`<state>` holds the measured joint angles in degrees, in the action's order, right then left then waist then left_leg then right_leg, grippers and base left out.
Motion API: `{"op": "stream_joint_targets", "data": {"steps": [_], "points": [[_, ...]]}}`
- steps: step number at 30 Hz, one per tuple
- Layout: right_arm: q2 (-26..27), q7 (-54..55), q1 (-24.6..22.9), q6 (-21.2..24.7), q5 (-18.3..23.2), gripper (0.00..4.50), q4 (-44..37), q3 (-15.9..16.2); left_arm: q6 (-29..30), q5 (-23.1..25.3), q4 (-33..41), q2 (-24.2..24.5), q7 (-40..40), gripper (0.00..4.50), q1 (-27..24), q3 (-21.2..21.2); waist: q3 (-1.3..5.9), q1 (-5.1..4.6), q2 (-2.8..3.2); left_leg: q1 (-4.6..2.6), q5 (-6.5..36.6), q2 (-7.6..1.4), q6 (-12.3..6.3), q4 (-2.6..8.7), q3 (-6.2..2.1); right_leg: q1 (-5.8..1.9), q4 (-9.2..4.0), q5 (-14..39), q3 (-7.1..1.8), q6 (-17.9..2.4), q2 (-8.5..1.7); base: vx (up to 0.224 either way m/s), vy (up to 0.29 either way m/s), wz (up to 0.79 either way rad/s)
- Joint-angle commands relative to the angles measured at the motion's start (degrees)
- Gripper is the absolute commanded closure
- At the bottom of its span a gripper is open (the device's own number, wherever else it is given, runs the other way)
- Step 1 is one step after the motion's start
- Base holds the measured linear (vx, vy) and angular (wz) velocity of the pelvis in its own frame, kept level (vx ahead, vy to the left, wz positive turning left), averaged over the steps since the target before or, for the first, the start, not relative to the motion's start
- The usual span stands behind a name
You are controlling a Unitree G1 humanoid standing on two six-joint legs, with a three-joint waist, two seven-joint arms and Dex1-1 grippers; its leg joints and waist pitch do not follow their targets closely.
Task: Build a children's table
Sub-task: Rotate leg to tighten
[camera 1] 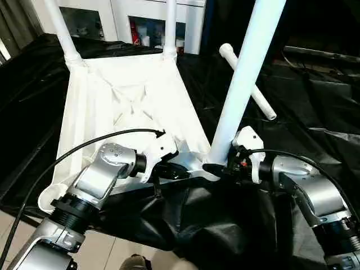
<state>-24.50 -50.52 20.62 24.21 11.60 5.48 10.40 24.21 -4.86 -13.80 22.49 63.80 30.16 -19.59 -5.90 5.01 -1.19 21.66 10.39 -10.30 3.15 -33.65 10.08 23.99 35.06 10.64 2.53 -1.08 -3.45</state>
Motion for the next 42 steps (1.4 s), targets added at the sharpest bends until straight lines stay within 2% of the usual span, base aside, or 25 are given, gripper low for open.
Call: {"op": "stream_joint_targets", "data": {"steps": [1, 3, 4, 5, 7, 8, 9, 10, 12, 13, 15, 16, 20, 22, 24, 27, 30, 31, 33, 34, 35, 37, 39, 40, 42], "points": [[2.33, 5.34, -0.12, 0.1, -1.32, 1.74, 3.65, -1.16, 0.32, -1.08, -0.23, -2.5, -2.37, 4.5, 1.65, 0.92, 3.71, -0.2, -0.5, -0.67, 6.23, -2.66, -3.98, 3.76, -0.6, -3.34, -3.72, 7.1, -2.81, -13.19, -4.6, 0.0, 0.0, 0.0], [3.27, 7.5, 0.05, 0.15, -1.79, 1.74, 4.75, -1.75, 0.53, -0.65, -1.19, -3.19, -3.93, 4.5, 2.12, 1.3, 3.38, -0.36, -0.54, -0.74, 8.1, -2.53, -3.05, 3.95, -0.55, -3.09, -4.3, 10.83, -2.79, -12.69, -4.58, 0.0, 0.0, 0.0], [7.24, 16.37, 1.34, 1.37, -3.26, 1.74, 8.5, -4.07, 1.11, 1.26, -6.29, -6.54, -11.96, 4.5, 4.74, 3.27, 3.33, -0.48, -0.51, -0.75, 8.61, -2.45, -2.14, 4.02, -0.62, -3.14, -4.43, 13.23, -2.8, -11.82, -4.57, 0.0, 0.0, 0.0], [9.18, 20.28, 2.06, 2.41, -3.55, 1.74, 10.01, -5.24, 1.65, 1.91, -8.31, -7.91, -14.89, 4.5, 5.86, 3.89, 3.19, -0.69, -0.52, -1.03, 10.53, -2.37, -1.22, 4.17, -0.69, -2.88, -4.92, 16.58, -2.79, -11.24, -4.61, 0.0, 0.0, 0.0], [14.11, 29.5, 3.89, 4.53, -3.87, 1.74, 13.37, -7.94, 3.07, 3.1, -13.1, -11.75, -23.47, 4.5, 8.57, 5.92, 3.32, -0.92, -0.52, -0.98, 10.93, -2.15, -0.08, 4.25, -0.86, -3.03, -5.18, 19.19, -2.72, -10.34, -4.73, 0.0, 0.0, 0.0], [14.11, 29.5, 3.89, 4.53, -3.87, 1.74, 13.37, -7.94, 3.07, 3.1, -13.1, -11.75, -23.47, 4.5, 8.57, 5.92, 3.35, -1.1, -0.62, -1.09, 11.24, -2.15, 0.21, 4.26, -0.83, -2.86, -5.25, 19.37, -2.83, -9.69, -4.59, 0.0, 0.0, 0.0], [19.16, 36.16, 5.78, 4.53, -3.36, 1.74, 16.64, -9.61, 3.16, 4.72, -16.9, -14.89, -29.35, 4.5, 10.73, 5.94, 3.41, -1.07, -0.59, -1.09, 11.01, -2.2, 0.14, 4.28, -0.93, -3.01, -5.15, 18.9, -2.82, -9.58, -4.64, 0.0, 0.0, 0.0], [20.68, 37.6, 6.37, 4.12, -3.1, 1.74, 17.64, -9.85, 2.84, 5.61, -17.96, -15.66, -30.93, 4.5, 11.32, 5.42, 3.36, -1.11, -0.2, -1.2, 11.35, -2.2, 0.16, 4.32, -0.84, -2.56, -5.3, 18.42, -2.93, -9.74, -4.63, 0.0, 0.0, 0.0], [23.3, 39.72, 7.7, 2.3, -3.52, 1.74, 19.94, -9.4, 2.47, 5.35, -19.99, -17.84, -32.27, 4.5, 12.31, 5.5, 3.49, -1.1, -0.37, -1.22, 11.31, -2.19, 0.16, 4.35, -0.86, -2.78, -5.26, 17.12, -2.9, -9.57, -4.59, 0.0, 0.0, 0.0], [24.82, 40.88, 8.66, 0.69, -4.32, 1.74, 21.33, -8.84, 1.78, 5.26, -21.38, -19.02, -32.47, 4.5, 13.1, 5.37, 3.5, -1.16, -0.37, -0.88, 10.51, -2.2, 0.03, 4.43, -0.94, -3.04, -4.99, 14.85, -2.85, -9.81, -4.58, 0.0, 0.0, 0.0], [25.39, 41.19, 9.0, 0.1, -4.44, 1.74, 21.62, -8.9, 1.31, 5.52, -21.75, -19.23, -32.42, 4.5, 13.35, 5.12, 3.39, -1.28, -0.41, -0.94, 11.32, -2.19, -0.21, 4.54, -0.92, -3.01, -5.07, 14.66, -2.79, -9.64, -4.55, 0.0, 0.0, 0.0], [25.92, 41.43, 9.37, -0.36, -4.57, 1.19, 21.81, -9.23, 0.68, 5.74, -22.32, -19.37, -32.36, 4.5, 13.64, 4.96, 3.4, -1.25, -0.43, -0.99, 11.57, -2.16, -0.47, 4.52, -0.9, -3.04, -5.14, 14.72, -2.84, -9.4, -4.6, 0.0, 0.0, 0.0], [26.0, 40.81, 9.54, -1.23, -4.75, 0.84, 21.27, -9.13, 0.24, 5.81, -22.64, -19.22, -31.74, 4.5, 13.82, 4.71, 3.18, -1.4, -0.53, -0.77, 12.7, -2.22, -0.93, 4.81, -1.06, -3.11, -5.35, 17.22, -2.82, -8.6, -4.69, 0.0, 0.0, 0.0], [24.3, 37.89, 9.73, -3.28, -5.58, 0.6, 19.2, -8.02, -1.64, 5.79, -22.55, -18.1, -29.37, 4.5, 13.54, 4.33, 3.11, -1.54, -0.56, -0.75, 13.55, -2.21, -0.83, 4.87, -1.11, -3.02, -5.54, 18.87, -2.83, -8.08, -4.68, 0.0, 0.0, 0.0], [22.17, 35.04, 9.46, -3.53, -5.21, 0.56, 17.14, -7.72, -2.36, 5.53, -21.41, -16.87, -26.72, 4.5, 12.7, 3.85, 3.17, -1.62, -0.51, -0.63, 13.38, -2.27, -0.9, 4.96, -1.25, -3.15, -5.54, 19.13, -2.78, -7.61, -4.7, 0.0, 0.0, 0.0], [19.17, 30.79, 8.73, -3.0, -4.55, 0.56, 14.49, -7.27, -2.92, 5.09, -19.64, -15.23, -23.03, 4.5, 11.39, 3.07, 3.3, -1.51, -0.64, -0.64, 11.18, -2.2, -1.9, 4.7, -0.93, -3.19, -5.42, 16.68, -2.96, -8.02, -4.61, 0.0, 0.0, 0.0], [14.49, 24.16, 7.31, -0.57, -3.15, 0.56, 10.81, -6.6, -4.84, 4.48, -17.08, -12.38, -17.62, 4.5, 9.37, 1.84, 3.56, -1.43, -0.77, -0.18, 7.35, -2.23, -3.5, 4.48, -0.94, -3.72, -4.66, 10.29, -2.85, -9.55, -4.56, 0.0, 0.0, 0.0], [12.57, 21.62, 6.75, 0.02, -2.96, 0.56, 9.59, -6.0, -5.83, 4.07, -16.0, -11.26, -15.31, 4.5, 8.58, 1.35, 3.64, -1.24, -0.41, -0.38, 6.6, -2.28, -3.99, 4.29, -0.91, -3.58, -4.46, 8.3, -2.8, -10.14, -4.5, 0.0, 0.0, 0.0], [8.88, 16.35, 5.55, 0.73, -2.58, 0.56, 7.2, -4.47, -5.6, 2.79, -13.36, -9.21, -11.3, 4.5, 7.11, 0.76, 3.75, -1.25, -0.42, -0.35, 5.49, -2.35, -4.68, 4.14, -0.8, -3.72, -4.0, 4.8, -2.8, -11.78, -4.42, 0.0, 0.0, 0.0], [8.72, 16.11, 5.49, 0.76, -2.56, 0.56, 7.09, -4.4, -5.54, 2.73, -13.23, -9.12, -11.12, 4.5, 7.05, 0.75, 3.61, -1.21, -0.41, -0.59, 5.48, -2.56, -5.15, 4.16, -0.68, -3.48, -4.01, 3.73, -2.86, -12.68, -4.44, 0.0, 0.0, 0.0], [6.48, 12.42, 4.63, 1.39, -1.98, 0.56, 5.44, -3.08, -6.3, 1.65, -11.39, -7.94, -8.19, 4.5, 6.05, 0.49, 3.69, -1.19, -0.32, -0.51, 5.75, -2.41, -5.25, 4.1, -0.7, -3.66, -3.94, 3.6, -2.77, -13.3, -4.42, 0.0, 0.0, 0.0], [2.39, 5.99, 2.97, 1.77, -1.22, 0.56, 2.54, -0.8, -6.71, -0.3, -7.92, -5.47, -2.55, 4.5, 4.32, -0.05, 3.46, -0.94, -0.3, -0.63, 6.67, -2.74, -5.42, 4.2, -0.69, -3.65, -4.0, 4.47, -2.84, -13.27, -4.56, 0.0, 0.0, 0.0], [0.73, 3.42, 2.46, 1.84, -0.57, 0.56, 1.48, -0.64, -6.05, -0.83, -5.59, -3.27, 0.99, 4.5, 3.28, -0.84, 3.38, -0.95, -0.32, -0.68, 7.47, -2.8, -5.2, 4.34, -0.67, -3.51, -4.08, 6.14, -2.84, -13.38, -4.57, 0.0, 0.0, 0.0], [0.2, 2.35, 2.55, 1.76, -0.02, 0.56, 1.19, -0.94, -5.62, -0.93, -4.46, -2.11, 2.38, 4.5, 2.77, -1.03, 3.23, -0.89, -0.2, -0.93, 8.6, -2.85, -4.89, 4.38, -0.53, -3.14, -4.46, 8.23, -2.92, -13.32, -4.58, 0.0, 0.0, 0.0], [-0.6, 0.71, 2.5, 2.06, 0.41, 0.56, 0.65, -0.77, -5.41, -1.2, -3.61, -1.41, 3.11, 4.5, 2.31, -0.94, 3.2, -0.81, -0.33, -0.85, 8.97, -2.94, -4.17, 4.49, -0.64, -3.21, -4.44, 9.82, -2.92, -13.06, -4.67, 0.0, 0.0, 0.0]]}}
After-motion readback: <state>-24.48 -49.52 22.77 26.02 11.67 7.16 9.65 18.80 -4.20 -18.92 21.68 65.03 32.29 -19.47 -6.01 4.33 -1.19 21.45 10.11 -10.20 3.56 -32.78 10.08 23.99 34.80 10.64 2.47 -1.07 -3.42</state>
